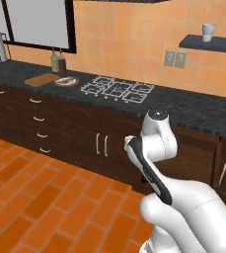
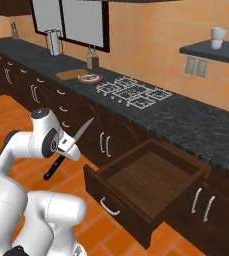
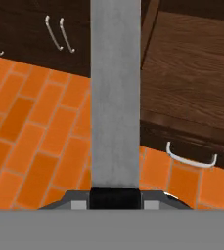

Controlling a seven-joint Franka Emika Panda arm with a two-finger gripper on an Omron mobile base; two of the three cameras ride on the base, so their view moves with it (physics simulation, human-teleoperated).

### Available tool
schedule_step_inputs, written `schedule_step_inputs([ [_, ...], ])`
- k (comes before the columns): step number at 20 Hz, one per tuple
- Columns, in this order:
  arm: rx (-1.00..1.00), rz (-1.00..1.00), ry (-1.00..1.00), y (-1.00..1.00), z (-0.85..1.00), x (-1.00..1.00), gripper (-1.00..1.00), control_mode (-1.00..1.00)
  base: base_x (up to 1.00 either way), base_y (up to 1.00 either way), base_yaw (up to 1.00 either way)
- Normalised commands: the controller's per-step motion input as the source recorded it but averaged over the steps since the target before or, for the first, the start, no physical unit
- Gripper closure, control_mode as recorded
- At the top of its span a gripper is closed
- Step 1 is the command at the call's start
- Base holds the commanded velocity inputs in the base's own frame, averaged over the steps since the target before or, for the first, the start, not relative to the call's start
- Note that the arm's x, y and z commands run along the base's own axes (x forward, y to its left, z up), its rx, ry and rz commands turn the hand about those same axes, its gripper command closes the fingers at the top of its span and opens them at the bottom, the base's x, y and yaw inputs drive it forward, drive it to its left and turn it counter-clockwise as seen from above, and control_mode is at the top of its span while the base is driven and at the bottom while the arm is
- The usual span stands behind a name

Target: Pick up the knife from the drawer and place it on the cutting board. Then place the meat from the plate to the cutting board.

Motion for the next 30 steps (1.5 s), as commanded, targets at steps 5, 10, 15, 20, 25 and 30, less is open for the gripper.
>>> schedule_step_inputs([
  [5, 0.00, 0.00, 0.00, 0.00, 0.00, 0.00, 1.00, 1.00, 1.00, 1.00, -0.06],
  [10, 0.00, 0.00, 0.00, 0.00, 0.00, 0.00, 1.00, 1.00, 1.00, 1.00, -0.26],
  [15, 0.00, 0.00, 0.00, 0.00, 0.00, 0.00, 1.00, 1.00, 0.95, 1.00, 0.07],
  [20, 0.00, 0.00, 0.00, 0.00, 0.00, 0.00, 1.00, 1.00, 0.93, 0.90, 0.52],
  [25, 0.00, 0.00, 0.00, 0.00, 0.00, 0.00, 1.00, 1.00, 1.00, 0.63, 0.48],
  [30, 0.00, 0.00, 0.00, 0.00, 0.00, 0.00, 1.00, 1.00, 1.00, 0.35, 0.15],
])
